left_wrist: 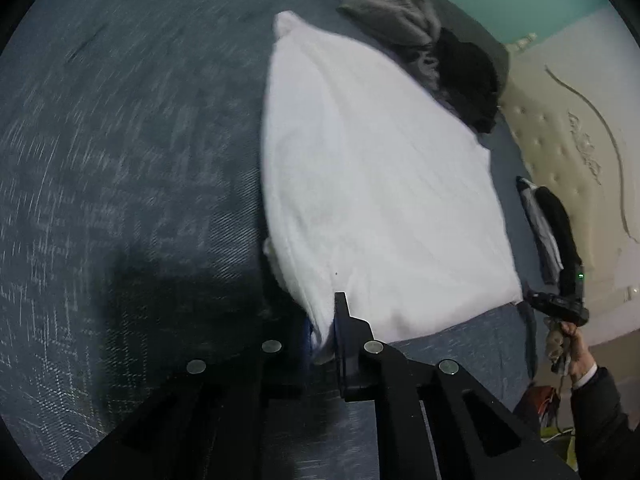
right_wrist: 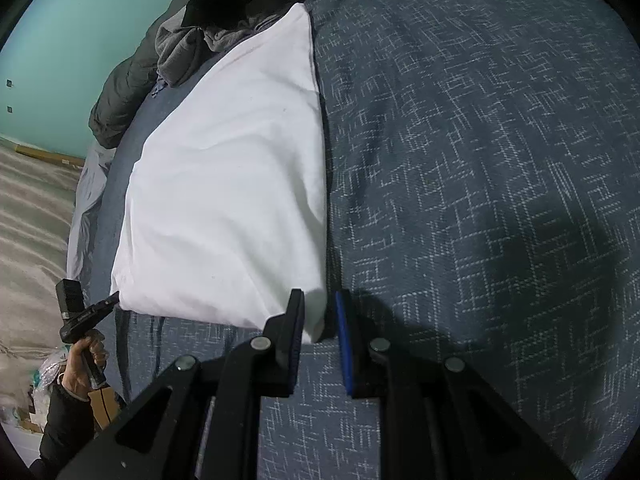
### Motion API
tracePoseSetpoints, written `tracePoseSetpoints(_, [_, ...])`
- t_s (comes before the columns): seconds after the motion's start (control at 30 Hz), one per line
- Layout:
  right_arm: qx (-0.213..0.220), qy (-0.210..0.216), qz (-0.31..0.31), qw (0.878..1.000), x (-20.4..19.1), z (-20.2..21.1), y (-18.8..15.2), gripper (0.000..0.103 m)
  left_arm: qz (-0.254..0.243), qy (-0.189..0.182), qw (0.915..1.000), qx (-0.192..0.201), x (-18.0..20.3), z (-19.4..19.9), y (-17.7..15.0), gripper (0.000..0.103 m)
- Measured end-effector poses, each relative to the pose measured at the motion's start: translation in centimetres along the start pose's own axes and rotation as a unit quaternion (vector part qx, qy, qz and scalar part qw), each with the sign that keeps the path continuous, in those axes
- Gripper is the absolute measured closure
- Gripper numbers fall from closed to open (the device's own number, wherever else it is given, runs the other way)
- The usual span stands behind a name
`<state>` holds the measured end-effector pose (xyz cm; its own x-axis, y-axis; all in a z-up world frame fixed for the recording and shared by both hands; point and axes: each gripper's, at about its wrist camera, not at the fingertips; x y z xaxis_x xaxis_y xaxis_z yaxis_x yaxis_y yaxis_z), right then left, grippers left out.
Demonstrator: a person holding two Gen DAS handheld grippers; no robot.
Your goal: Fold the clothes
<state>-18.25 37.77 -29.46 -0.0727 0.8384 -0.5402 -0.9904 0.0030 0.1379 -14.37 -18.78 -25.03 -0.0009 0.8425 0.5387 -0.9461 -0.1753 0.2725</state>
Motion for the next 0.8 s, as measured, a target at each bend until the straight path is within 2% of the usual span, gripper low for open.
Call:
tracePoseSetpoints(0.13, [0.005,0.006,-0.002,1.0,0.3,0.4,0.0,0.088,-0.023,-0.017,0.9994,0.02,3.5,1.0,2.2,0.094])
tracePoseSetpoints(0.3, [0.014,0.017,-0.006,1.0,0.9,1.4,0.0,0.088,-0.07,-0.038,0.9963,0.032,9.8,1.8,5.1,0.094])
tracePoseSetpoints(0.43, [0.019,0.029,-0.005,0.999,1.2,2.3,0.1,0.088,-0.12,-0.067,0.9899,0.033,18.4,-0.5,8.0,0.094])
tracePoseSetpoints(0.53, [0.024,0.04,0.001,0.999,1.3,3.4,0.1,0.088,-0.171,-0.088,0.9813,0.011,26.0,-4.6,8.6,0.094])
tracePoseSetpoints(0.63, [0.03,0.05,0.005,0.998,1.3,4.4,0.2,0.088,-0.213,-0.098,0.9716,-0.034,31.3,-9.4,7.3,0.094])
tracePoseSetpoints(0.7, [0.034,0.055,0.005,0.998,1.3,4.8,0.2,0.088,-0.23,-0.087,0.966,-0.078,33.5,-13.4,5.6,0.094])
tracePoseSetpoints(0.8, [0.036,0.065,0.006,0.997,1.3,5.2,0.4,0.088,-0.25,-0.057,0.9577,-0.131,33.6,-17.6,2.5,0.093])
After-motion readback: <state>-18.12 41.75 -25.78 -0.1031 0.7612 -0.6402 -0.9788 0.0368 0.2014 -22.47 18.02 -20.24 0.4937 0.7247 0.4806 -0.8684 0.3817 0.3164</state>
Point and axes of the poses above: each gripper's, at about its wrist camera, not at the fingertips, and z roughly against the way its jaws point, x to its right, y to its top, and after that the axes turned 4 degrees about -x, right-handed
